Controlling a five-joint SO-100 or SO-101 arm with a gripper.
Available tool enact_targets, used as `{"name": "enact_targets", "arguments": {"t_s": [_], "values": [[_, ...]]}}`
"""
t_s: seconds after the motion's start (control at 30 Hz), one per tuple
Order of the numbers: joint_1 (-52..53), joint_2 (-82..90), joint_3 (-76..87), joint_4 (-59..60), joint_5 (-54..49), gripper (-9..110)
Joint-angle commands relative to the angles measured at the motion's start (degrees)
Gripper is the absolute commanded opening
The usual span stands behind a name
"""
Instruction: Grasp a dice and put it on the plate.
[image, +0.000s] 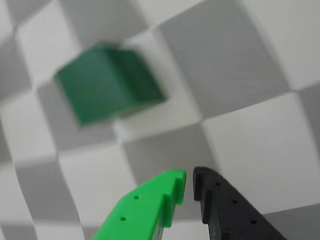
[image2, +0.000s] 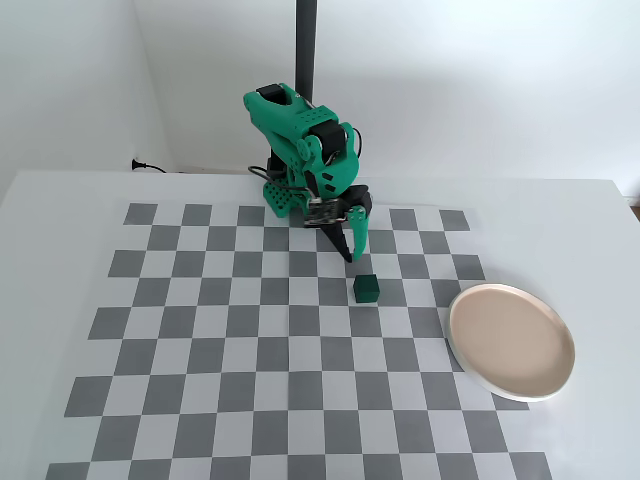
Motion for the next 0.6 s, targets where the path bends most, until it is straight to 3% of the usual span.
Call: {"name": "enact_targets", "arguments": {"t_s": [0.0, 0.03, 0.47, 0.57], "values": [[-10.8, 2.1, -0.9, 7.7, -21.1, -1], [-10.9, 1.8, -0.9, 6.5, -17.5, 0], [-11.9, 1.8, -0.9, 7.7, -18.4, 0], [-8.4, 1.8, -1.1, 4.6, -12.1, 2]]}}
